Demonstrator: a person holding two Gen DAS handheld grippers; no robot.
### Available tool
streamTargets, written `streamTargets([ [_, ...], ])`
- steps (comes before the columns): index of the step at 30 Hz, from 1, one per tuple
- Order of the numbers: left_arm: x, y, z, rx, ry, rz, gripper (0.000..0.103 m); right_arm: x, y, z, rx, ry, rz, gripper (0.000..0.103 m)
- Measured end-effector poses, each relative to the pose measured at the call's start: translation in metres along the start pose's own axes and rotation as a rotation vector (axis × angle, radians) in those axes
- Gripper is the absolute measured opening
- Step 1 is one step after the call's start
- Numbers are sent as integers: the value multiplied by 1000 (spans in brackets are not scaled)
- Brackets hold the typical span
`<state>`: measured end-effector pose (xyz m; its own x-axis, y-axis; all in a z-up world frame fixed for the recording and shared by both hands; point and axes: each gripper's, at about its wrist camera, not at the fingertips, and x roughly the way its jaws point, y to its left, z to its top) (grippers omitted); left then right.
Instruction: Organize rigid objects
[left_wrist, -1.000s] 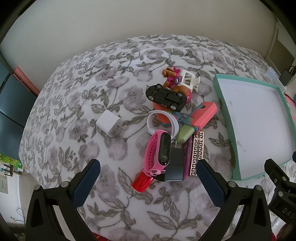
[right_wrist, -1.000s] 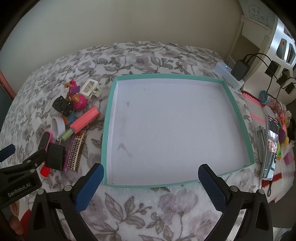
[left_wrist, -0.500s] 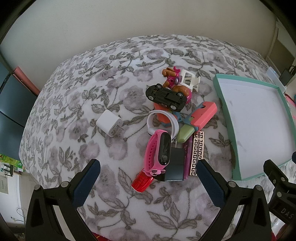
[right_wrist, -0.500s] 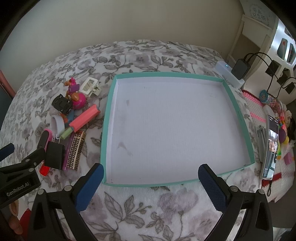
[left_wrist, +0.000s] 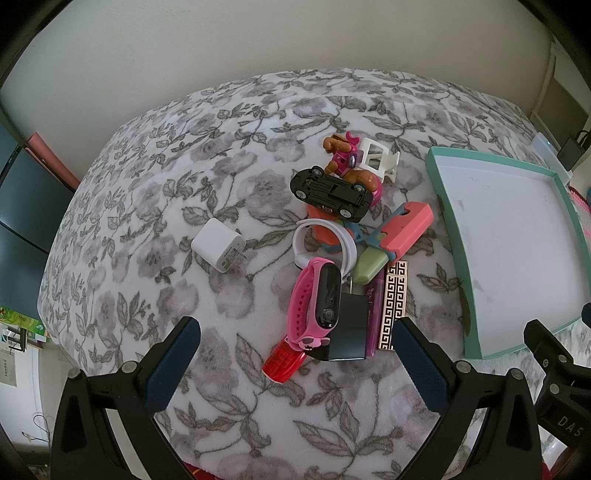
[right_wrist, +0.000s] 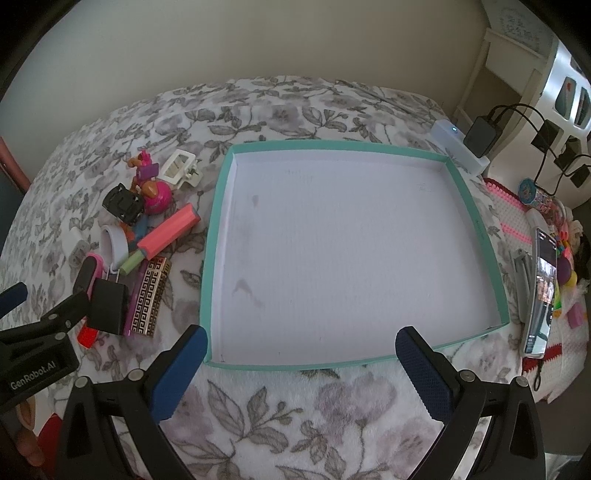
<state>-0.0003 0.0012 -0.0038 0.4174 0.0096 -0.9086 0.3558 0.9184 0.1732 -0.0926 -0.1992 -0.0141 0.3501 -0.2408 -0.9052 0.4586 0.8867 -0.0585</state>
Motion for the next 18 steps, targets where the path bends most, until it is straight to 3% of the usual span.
streamTargets([
  [18,0,0,0,0,1,1,103,1,3,0,-4,9,-4,103],
])
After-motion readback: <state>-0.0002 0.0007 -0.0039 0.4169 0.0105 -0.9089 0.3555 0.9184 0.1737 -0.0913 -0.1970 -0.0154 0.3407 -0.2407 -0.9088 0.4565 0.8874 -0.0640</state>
